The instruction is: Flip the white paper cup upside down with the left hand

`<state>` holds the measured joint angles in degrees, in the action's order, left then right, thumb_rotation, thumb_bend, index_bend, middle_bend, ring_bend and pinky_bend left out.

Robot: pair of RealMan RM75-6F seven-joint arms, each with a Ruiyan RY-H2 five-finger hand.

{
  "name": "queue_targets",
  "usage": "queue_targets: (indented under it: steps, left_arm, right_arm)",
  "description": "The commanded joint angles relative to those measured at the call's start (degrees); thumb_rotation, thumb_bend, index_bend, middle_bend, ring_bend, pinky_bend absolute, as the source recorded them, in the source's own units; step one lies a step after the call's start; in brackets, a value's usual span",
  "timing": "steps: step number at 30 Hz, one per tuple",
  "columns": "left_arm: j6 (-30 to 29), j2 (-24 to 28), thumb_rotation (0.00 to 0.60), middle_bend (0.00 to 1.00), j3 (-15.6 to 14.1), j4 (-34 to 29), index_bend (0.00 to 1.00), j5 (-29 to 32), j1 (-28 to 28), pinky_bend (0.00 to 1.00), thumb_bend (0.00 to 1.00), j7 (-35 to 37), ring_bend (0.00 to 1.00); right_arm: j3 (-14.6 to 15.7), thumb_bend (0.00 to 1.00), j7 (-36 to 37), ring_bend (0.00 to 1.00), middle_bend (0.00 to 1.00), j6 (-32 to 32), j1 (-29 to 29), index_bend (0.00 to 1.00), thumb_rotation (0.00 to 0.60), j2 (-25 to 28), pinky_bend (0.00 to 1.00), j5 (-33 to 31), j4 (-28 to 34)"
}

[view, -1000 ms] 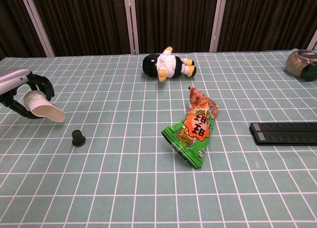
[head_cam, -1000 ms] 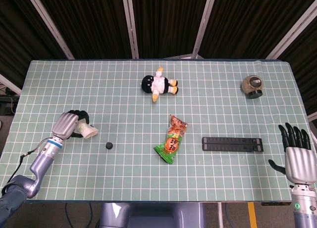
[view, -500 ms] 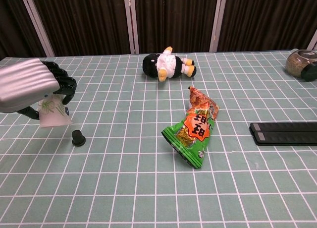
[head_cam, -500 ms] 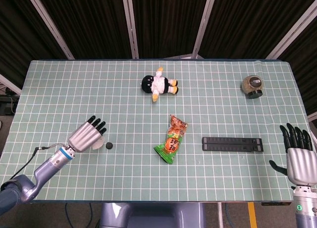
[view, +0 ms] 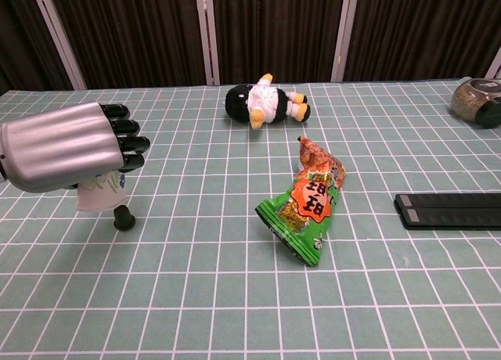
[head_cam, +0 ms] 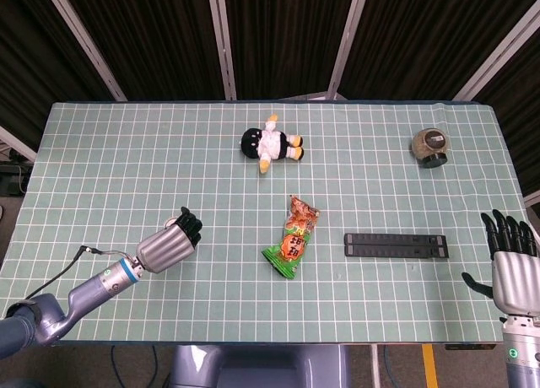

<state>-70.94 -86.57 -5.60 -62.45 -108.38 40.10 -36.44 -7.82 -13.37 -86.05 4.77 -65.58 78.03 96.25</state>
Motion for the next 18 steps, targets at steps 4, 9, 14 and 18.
queue_targets:
  steps: [4, 9, 14, 18]
  left_arm:
    - [0.6, -1.2, 0.600, 0.34, -0.6, 2.5, 0.51, -0.1, -0.5, 0.32, 0.22, 0.0, 0.32]
    - [0.1, -3.3, 0.600, 0.33, -0.4, 4.9, 0.50, 0.3, -1.0, 0.32, 0.22, 1.7, 0.32]
    - [-0.7, -4.8, 0.600, 0.30, -0.5, 6.9, 0.48, 0.1, -1.4, 0.31, 0.22, 2.2, 0.30]
    - [-1.3, -5.7, 0.600, 0.26, -0.1, 7.7, 0.44, 0.4, -1.7, 0.29, 0.22, 2.0, 0.27]
  right_arm:
    - [0.0, 0.00, 0.0, 0.00, 0.00, 0.0, 0.0, 0.00, 0.600, 0.0, 0.00, 0.0, 0.1]
    - [0.2, 0.00, -0.4, 0.00, 0.00, -0.1, 0.0, 0.00, 0.600, -0.1, 0.00, 0.3, 0.2]
    - [0.1, 0.00, -0.4, 0.00, 0.00, -0.1, 0.0, 0.00, 0.600, -0.1, 0.00, 0.1, 0.1]
    - [0.1, 0.00, -0.2, 0.00, 0.00, -0.1, -0.1, 0.00, 0.600, 0.0, 0.00, 0.1, 0.1]
